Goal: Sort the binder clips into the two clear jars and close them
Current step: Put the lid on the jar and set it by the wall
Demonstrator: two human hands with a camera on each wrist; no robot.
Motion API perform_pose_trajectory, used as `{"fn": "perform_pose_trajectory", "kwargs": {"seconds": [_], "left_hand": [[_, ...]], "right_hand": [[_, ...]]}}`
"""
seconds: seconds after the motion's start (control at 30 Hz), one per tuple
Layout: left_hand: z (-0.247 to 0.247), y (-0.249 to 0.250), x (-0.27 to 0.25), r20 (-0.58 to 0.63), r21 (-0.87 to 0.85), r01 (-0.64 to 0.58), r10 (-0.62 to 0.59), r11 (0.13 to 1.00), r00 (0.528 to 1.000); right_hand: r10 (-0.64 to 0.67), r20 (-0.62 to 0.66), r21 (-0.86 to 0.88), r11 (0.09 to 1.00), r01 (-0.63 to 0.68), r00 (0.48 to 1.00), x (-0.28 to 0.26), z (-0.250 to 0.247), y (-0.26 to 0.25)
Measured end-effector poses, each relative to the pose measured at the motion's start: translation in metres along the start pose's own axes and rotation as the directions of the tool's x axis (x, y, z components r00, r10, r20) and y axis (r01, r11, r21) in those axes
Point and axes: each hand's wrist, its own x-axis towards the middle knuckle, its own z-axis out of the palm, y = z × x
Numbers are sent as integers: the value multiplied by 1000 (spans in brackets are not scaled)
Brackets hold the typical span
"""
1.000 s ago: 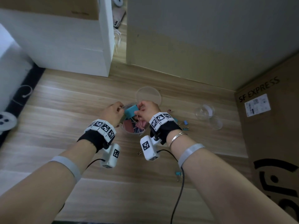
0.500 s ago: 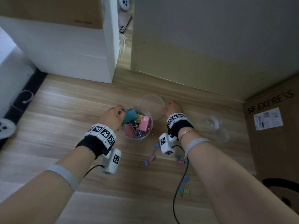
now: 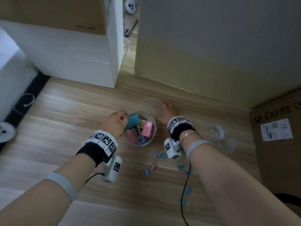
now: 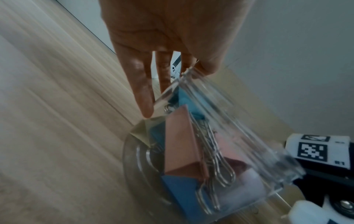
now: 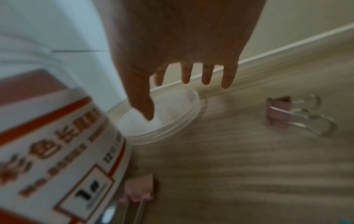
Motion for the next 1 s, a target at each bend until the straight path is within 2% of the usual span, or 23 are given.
{"fn": "perform_pose_trajectory", "kwargs": {"seconds": [0.07,0.23,0.4,0.57,0.77,0.87,1.0], "left_hand": [[1,-1,0,-4,-1,2,-2,1000,1000],[2,-4,1,-10,13,-10,10,1000,1000],[2,-6,2,-1,50,-20,20,999,1000],[2,-10,1,-10,126,-81,83,989,996],[1,-13,-2,-1,24,-91,91,996,996],[3,-22,-3,12,-81,-76,78,994,997],[8,-39,-10,52,-202,-39,50,979,997]], "right_hand": [[-96,125,-140,984,113,988,-1,3,-11],[-100,247,-333,926,181,964,22,6,-27],[-53,275,-321,936,143,960,25,-2,-31],[-108,138,-241,960,139,985,2,-33,-24],[-170,105,-319,927,195,980,-32,-53,-44],[-207,92,-272,936,225,974,-49,-50,-52],[-271,208,-214,925,314,940,-71,-27,-63]]}}
